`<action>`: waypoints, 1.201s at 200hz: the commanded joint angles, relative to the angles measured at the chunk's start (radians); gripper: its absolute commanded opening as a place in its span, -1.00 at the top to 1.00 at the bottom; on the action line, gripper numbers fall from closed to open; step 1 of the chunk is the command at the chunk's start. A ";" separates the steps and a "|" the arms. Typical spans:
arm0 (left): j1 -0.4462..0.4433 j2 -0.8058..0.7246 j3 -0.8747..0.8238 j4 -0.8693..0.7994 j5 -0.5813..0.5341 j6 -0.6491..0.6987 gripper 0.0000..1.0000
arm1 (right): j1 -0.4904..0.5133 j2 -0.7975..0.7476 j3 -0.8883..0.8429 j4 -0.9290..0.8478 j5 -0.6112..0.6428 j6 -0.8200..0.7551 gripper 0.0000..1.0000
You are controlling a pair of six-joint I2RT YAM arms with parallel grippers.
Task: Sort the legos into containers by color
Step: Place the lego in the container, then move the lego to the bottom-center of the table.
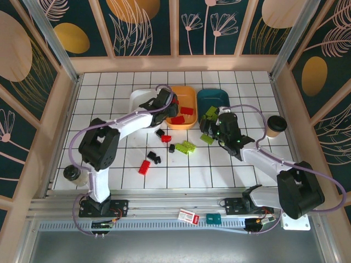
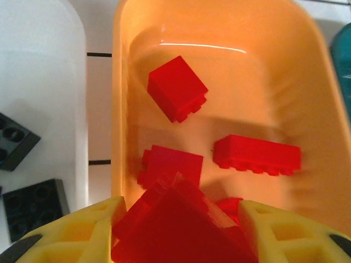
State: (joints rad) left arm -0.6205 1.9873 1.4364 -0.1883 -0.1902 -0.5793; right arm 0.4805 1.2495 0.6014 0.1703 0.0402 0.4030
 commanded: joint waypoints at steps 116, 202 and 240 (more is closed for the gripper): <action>0.018 -0.266 -0.154 0.135 0.202 -0.079 -0.74 | 0.166 0.079 -0.023 0.024 -0.065 -0.091 -0.34; 0.017 -0.717 -0.703 0.187 0.189 -0.152 -0.96 | 0.190 0.367 0.131 0.013 -0.060 -0.156 -0.13; 0.017 -0.809 -0.785 0.149 0.158 -0.144 -0.97 | 0.252 0.385 0.138 -0.009 -0.021 -0.160 -0.22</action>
State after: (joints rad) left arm -0.6075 1.2316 0.6830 -0.0265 -0.0082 -0.7124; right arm 0.6823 1.6272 0.7177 0.1791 -0.0265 0.2661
